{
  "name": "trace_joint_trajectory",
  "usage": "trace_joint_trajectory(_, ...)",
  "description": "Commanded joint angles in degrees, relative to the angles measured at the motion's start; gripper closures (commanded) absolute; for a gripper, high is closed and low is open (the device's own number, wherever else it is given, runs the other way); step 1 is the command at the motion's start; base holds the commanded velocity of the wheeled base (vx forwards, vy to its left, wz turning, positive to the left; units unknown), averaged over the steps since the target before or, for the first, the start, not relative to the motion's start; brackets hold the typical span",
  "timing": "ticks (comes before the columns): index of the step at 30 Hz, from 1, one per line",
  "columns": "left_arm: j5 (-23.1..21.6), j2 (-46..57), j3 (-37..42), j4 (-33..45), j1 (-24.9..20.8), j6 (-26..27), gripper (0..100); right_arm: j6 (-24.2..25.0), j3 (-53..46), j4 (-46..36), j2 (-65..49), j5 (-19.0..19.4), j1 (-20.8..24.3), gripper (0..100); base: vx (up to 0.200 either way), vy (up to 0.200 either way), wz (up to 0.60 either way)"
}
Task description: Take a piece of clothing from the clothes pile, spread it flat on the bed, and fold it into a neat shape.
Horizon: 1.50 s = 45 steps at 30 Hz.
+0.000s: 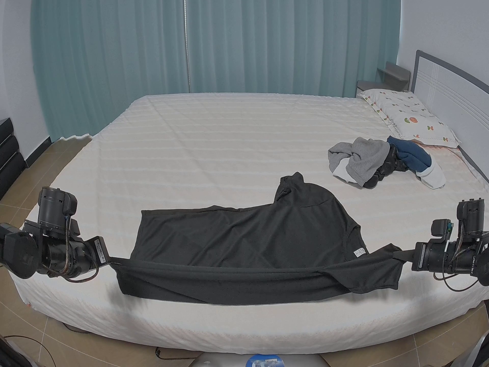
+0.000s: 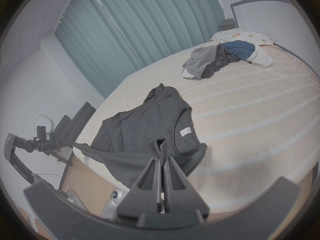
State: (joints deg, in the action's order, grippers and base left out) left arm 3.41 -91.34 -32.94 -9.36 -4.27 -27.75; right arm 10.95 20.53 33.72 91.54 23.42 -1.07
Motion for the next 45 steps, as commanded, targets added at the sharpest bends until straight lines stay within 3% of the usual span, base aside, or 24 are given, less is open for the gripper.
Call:
trace_joint_trajectory(1,0.1,0.82,0.24,0.57,0.22,0.41,100,-1.45,0.13,-2.08,-1.54,-0.04,-0.77,100,0.0,0.0,0.0)
trace_joint_trajectory(8,0.1,1.87,0.24,1.01,0.58,0.94,100,-6.2,0.92,-8.14,-2.15,-0.39,-1.39,100,0.0,0.0,0.0)
trace_joint_trajectory(20,-0.16,0.03,-0.81,2.33,0.84,1.47,100,-5.85,2.23,-8.32,-1.45,-0.22,-0.95,100,0.0,0.0,0.0)
trace_joint_trajectory(28,0.37,-8.76,-1.25,-7.34,1.28,-2.22,100,-5.15,5.22,-7.44,6.37,-0.39,-0.51,100,0.0,0.0,0.0)
trace_joint_trajectory(36,-0.07,-14.83,-0.81,-16.48,2.86,-3.1,100,1.8,7.24,1.0,12.44,-3.64,1.69,100,0.0,0.0,0.0)
trace_joint_trajectory(42,-0.07,-16.32,-1.25,-16.83,2.77,-3.54,100,2.41,7.42,7.77,18.24,-6.72,2.48,100,0.0,0.0,0.0)
trace_joint_trajectory(45,0.01,-17.82,-1.6,-20.34,2.42,-6.71,100,2.41,7.77,8.29,19.03,-8.83,2.74,100,0.0,0.0,0.0)
